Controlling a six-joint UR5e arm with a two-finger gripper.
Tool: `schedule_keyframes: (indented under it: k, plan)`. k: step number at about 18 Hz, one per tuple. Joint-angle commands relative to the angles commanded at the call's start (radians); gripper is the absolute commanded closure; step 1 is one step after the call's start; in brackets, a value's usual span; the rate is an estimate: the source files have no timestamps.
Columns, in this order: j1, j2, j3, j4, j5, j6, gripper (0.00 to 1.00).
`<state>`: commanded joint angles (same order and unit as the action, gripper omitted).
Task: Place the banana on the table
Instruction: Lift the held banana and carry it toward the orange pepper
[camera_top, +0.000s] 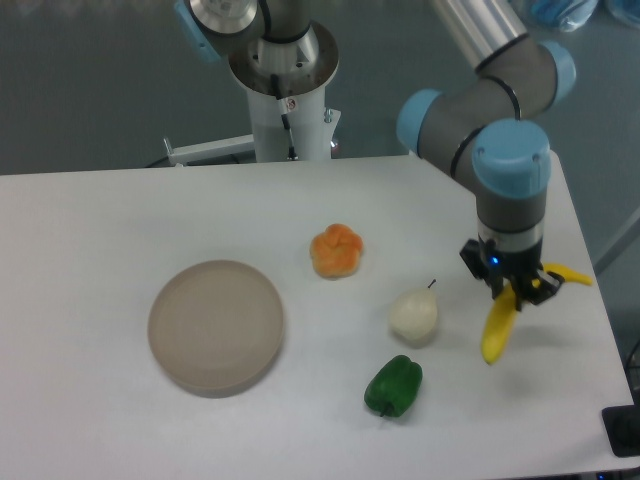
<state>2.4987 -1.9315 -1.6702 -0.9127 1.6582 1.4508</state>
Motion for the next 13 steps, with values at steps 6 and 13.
schedule_keyframes:
  k: [6,13]
  plan:
    - [0.089,0.083,-0.149,0.005,-0.089,0.216,0.7]
    - [0.12,0.14,-0.266,0.005,-0.091,0.352,0.7]
